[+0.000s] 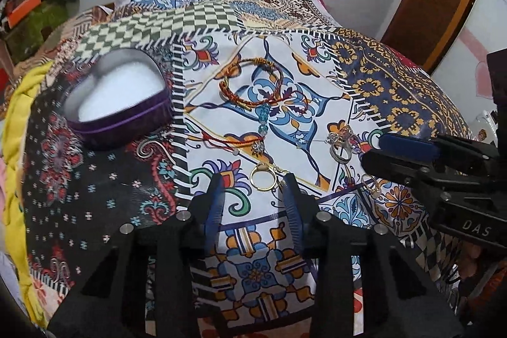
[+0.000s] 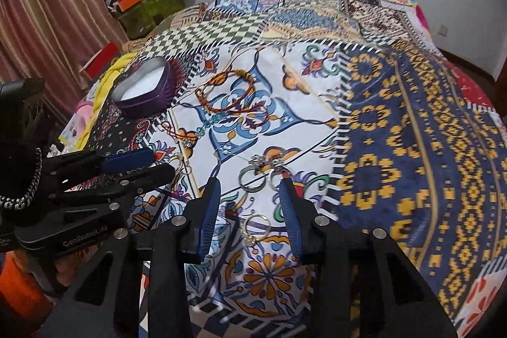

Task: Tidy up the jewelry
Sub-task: 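Grasp a gold ring with the left tool while the right tool grasps a silver ring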

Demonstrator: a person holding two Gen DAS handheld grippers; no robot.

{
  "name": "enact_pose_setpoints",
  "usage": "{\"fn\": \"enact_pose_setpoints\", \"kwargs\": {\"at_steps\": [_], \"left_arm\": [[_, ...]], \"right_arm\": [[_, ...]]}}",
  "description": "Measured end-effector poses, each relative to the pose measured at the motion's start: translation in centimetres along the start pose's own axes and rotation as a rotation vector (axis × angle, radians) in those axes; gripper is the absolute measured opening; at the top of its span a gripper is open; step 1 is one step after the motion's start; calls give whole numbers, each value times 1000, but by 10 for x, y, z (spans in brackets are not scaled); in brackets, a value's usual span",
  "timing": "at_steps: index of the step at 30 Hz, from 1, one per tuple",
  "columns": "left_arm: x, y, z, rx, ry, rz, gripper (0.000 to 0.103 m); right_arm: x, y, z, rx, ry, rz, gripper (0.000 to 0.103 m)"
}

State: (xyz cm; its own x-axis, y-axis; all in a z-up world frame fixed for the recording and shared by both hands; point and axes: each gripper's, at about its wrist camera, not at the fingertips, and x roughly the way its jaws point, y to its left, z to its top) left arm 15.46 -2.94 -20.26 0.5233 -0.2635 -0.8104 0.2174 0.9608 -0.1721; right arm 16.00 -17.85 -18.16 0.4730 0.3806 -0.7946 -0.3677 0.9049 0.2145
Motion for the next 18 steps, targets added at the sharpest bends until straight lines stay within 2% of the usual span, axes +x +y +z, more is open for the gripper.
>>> {"fn": "enact_pose_setpoints", "kwargs": {"at_steps": [6,13,17,18], "left_arm": [[6,1,1,3,3,-23,34],[15,0,4,10,-7,-50,31],[16,5,4,-10,-11,-42,17],[16,7,5,-20,-9,-53,17]], "right_arm": [[18,0,-1,11,63,15,33],[26,-1,2,11,67,3,29],[29,0,2,0,57,-21,21],[30,1,3,-2,56,-23,20]]}}
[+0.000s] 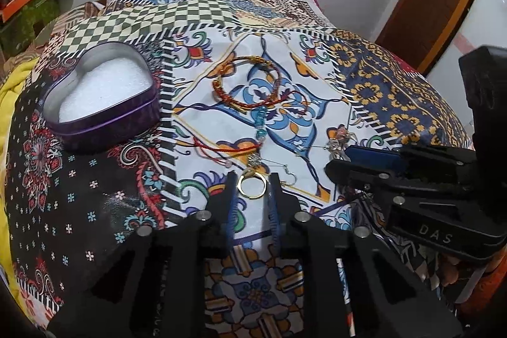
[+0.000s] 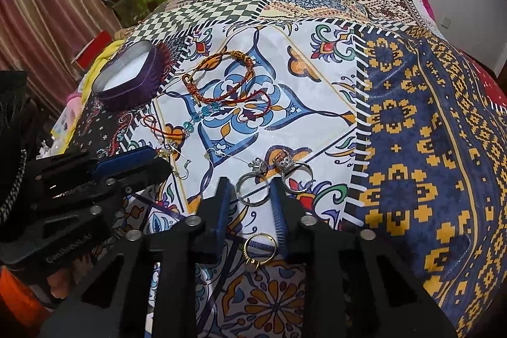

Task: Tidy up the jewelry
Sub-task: 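Grasp a gold ring with the left tool while the right tool grasps a silver ring, then carry both rings over the purple heart tin and open both tools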

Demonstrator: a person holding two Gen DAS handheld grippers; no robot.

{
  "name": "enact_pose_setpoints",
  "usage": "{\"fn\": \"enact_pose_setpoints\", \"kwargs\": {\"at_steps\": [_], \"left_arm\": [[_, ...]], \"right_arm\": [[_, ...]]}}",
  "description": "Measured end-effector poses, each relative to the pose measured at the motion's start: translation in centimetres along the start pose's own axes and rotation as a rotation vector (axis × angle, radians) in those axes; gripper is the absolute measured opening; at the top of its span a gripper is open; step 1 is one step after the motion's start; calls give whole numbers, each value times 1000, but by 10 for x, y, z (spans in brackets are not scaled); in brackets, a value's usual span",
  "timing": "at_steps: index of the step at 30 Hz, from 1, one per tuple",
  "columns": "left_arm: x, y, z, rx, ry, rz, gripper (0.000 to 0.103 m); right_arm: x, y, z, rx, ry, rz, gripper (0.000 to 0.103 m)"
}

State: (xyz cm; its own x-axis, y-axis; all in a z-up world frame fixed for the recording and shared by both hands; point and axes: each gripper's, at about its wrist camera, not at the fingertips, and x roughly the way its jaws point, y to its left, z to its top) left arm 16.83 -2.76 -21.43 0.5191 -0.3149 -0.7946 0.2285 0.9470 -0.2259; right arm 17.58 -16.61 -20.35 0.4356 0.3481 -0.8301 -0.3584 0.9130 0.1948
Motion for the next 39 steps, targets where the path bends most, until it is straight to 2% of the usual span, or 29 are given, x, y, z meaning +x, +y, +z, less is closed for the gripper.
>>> {"fn": "enact_pose_setpoints", "kwargs": {"at_steps": [10,19,29,39], "left_arm": [[-22,0,-2,-14,-27,21,17],[-72,8,9,-31,-155,88,17],[-126,22,29,-46,-316,152,17],[-151,46,43,-77,-412,204,17]], "right_arm": [[-15,5,2,-2,-32,6,20],[-49,27,22,-51,-147,-3,20],[-86,65,56,-112,-299,41,20],[-96,94,85,-164,-392,104,20]]}}
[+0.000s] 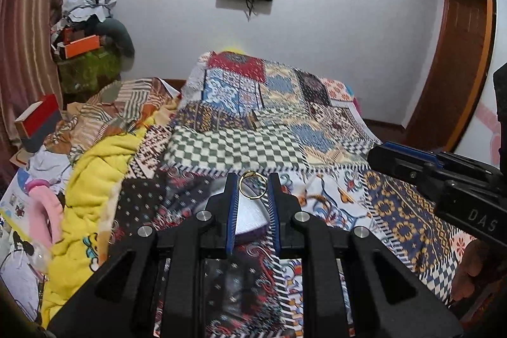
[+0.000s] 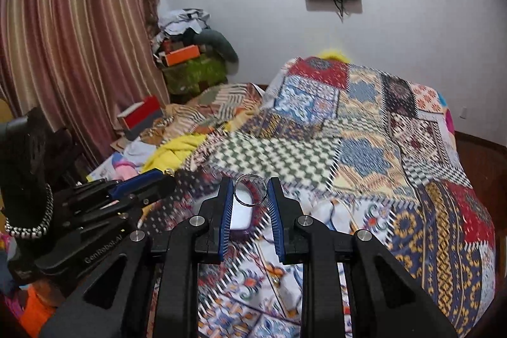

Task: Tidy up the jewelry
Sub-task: 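Carry both rings over the purple heart tin and open both tools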

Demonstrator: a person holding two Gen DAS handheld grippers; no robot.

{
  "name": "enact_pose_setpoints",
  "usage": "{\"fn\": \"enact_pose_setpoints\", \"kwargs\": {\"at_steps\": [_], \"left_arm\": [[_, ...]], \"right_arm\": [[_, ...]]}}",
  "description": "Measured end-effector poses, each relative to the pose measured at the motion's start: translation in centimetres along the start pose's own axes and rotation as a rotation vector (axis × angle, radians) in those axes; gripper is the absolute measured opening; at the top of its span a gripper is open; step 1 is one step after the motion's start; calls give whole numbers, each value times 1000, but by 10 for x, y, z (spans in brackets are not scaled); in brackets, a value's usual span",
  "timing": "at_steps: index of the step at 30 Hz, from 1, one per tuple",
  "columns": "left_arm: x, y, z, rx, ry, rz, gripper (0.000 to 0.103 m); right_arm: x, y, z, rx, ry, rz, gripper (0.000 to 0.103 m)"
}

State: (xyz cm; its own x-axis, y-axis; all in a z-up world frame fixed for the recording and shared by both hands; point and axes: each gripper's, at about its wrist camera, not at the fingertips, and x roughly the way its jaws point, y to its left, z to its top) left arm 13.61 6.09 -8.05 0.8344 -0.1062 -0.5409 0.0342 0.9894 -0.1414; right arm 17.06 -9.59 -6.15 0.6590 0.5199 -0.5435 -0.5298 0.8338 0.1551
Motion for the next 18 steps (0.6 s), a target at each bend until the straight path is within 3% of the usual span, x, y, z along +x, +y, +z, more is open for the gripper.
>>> {"fn": "enact_pose_setpoints", "kwargs": {"at_steps": [10,18], "left_arm": [[17,20,6,-15,-11,48,17],[53,35,-11,-40,81,51,17]], "right_arm": [[34,8,11,-13,14,53,20],[77,12,1,-7,111,97,20]]}}
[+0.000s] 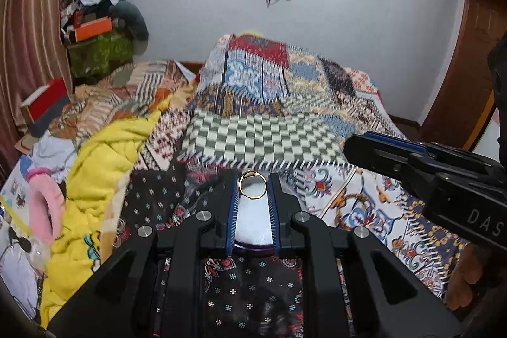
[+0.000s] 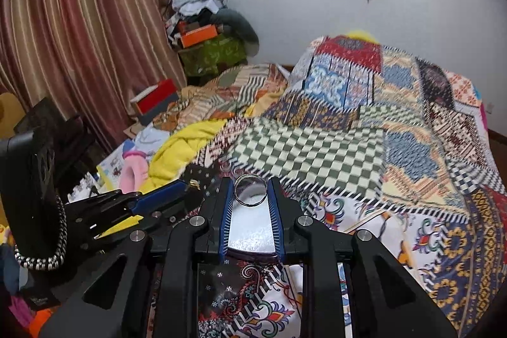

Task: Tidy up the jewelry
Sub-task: 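Carry both rings over the purple heart tin and open both tools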

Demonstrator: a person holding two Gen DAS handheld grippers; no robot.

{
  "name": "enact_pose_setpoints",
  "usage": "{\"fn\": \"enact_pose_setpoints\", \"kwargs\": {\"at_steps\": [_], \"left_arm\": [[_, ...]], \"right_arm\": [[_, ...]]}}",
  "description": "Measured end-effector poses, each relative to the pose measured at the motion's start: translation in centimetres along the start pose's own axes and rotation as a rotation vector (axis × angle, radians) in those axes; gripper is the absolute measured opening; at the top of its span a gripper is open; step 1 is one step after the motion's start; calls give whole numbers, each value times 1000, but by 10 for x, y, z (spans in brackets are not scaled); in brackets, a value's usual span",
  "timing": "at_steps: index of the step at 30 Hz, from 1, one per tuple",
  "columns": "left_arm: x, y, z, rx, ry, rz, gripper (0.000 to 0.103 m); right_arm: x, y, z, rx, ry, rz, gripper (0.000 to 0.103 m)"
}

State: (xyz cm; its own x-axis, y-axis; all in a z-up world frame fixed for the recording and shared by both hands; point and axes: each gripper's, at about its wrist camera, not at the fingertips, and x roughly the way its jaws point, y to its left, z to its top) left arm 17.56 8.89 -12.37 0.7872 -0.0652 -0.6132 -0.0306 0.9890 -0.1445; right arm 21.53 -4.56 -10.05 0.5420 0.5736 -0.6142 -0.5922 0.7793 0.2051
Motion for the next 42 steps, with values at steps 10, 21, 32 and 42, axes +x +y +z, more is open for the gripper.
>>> {"fn": "enact_pose_setpoints", "kwargs": {"at_steps": [10,21,32,42], "left_arm": [[37,0,-21,-18,108,-30,17],[47,0,-24,-9,136,-30,17],[36,-4,-20,7,122,-1,17],[-3,-12,-5,10,48,16,29]], "right_arm": [[41,-12,-17,24,128,17,20],[47,-8,-19,-6,148,9,20],[33,-5,-14,-24,116,-22,41],[-33,-15,1,10,-6,-71,42]]}}
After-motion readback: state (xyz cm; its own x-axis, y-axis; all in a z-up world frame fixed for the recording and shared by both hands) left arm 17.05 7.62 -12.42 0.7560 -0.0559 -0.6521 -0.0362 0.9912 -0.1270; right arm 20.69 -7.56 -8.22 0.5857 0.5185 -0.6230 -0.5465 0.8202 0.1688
